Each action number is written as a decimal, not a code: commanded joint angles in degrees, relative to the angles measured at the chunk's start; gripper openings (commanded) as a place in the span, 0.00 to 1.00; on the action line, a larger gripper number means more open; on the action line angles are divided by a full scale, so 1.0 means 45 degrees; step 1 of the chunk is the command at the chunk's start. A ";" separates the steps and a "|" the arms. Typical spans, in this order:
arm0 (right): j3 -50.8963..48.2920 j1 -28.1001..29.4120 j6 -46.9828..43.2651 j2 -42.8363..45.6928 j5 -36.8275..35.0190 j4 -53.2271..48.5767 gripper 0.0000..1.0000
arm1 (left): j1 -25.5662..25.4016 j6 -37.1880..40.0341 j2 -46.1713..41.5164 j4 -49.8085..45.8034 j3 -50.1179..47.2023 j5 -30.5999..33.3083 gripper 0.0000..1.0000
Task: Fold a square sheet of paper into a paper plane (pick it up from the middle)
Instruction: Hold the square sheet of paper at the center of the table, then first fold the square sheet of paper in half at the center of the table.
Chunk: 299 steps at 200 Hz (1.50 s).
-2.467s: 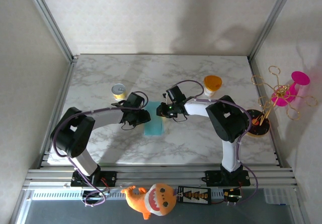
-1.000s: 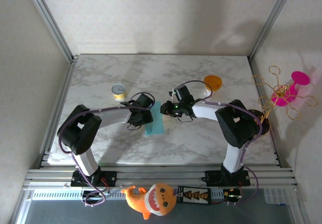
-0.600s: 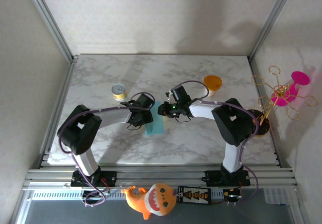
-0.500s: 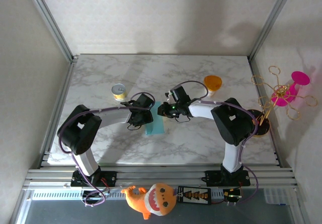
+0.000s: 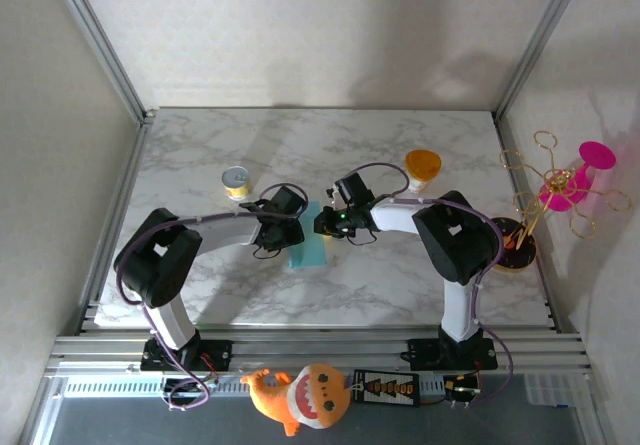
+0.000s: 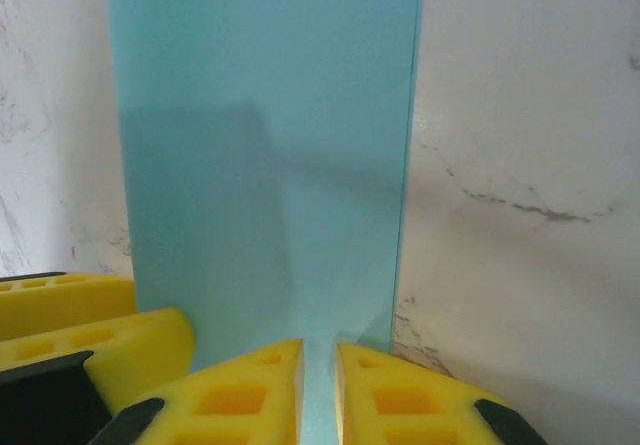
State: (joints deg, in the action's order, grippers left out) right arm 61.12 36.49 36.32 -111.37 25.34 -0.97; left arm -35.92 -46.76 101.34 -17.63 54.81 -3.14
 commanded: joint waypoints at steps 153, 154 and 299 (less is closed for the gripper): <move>-0.0168 0.0114 -0.1332 -0.1908 -0.3539 -0.3528 0.12 | 0.0131 -0.0109 -0.2177 0.3215 -0.0138 -0.2322 0.34; -0.0166 0.0114 -0.1332 -0.1919 -0.3560 -0.3531 0.12 | 0.0131 -0.0122 -0.2134 0.3234 -0.0123 -0.2385 0.33; -0.0382 0.0172 -0.1446 -0.2566 -0.4617 -0.4070 0.07 | 0.0851 0.0981 0.0430 0.3194 -0.0428 -0.3565 0.09</move>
State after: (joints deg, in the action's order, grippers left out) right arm 64.14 37.41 31.05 -113.36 20.32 -7.62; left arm -34.09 -45.74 102.94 -5.28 55.57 -15.51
